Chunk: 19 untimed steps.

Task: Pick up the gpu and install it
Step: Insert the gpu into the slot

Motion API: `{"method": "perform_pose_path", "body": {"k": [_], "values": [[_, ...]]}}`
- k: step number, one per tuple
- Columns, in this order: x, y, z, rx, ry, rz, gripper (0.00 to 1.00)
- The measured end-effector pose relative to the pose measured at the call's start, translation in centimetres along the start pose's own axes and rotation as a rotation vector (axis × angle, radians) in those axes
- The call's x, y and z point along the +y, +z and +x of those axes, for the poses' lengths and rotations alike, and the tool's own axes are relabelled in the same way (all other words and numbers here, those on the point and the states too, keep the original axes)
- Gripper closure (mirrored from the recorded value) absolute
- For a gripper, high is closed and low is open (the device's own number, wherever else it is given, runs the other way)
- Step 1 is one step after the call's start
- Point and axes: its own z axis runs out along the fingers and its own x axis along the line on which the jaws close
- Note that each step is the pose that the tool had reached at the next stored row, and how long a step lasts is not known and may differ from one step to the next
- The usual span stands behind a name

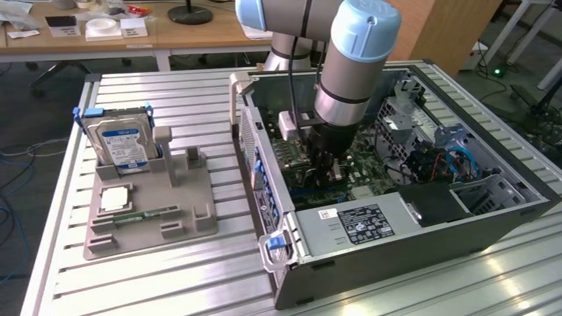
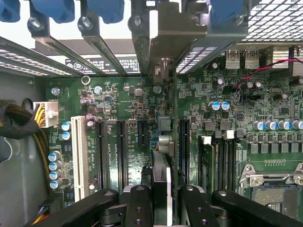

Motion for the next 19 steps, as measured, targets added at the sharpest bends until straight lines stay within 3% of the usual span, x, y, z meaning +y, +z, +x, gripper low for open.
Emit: {"method": "perform_pose_path", "body": {"k": [19], "values": [[0.07,0.0,0.0,-0.0001,0.0,0.0,0.73]]}}
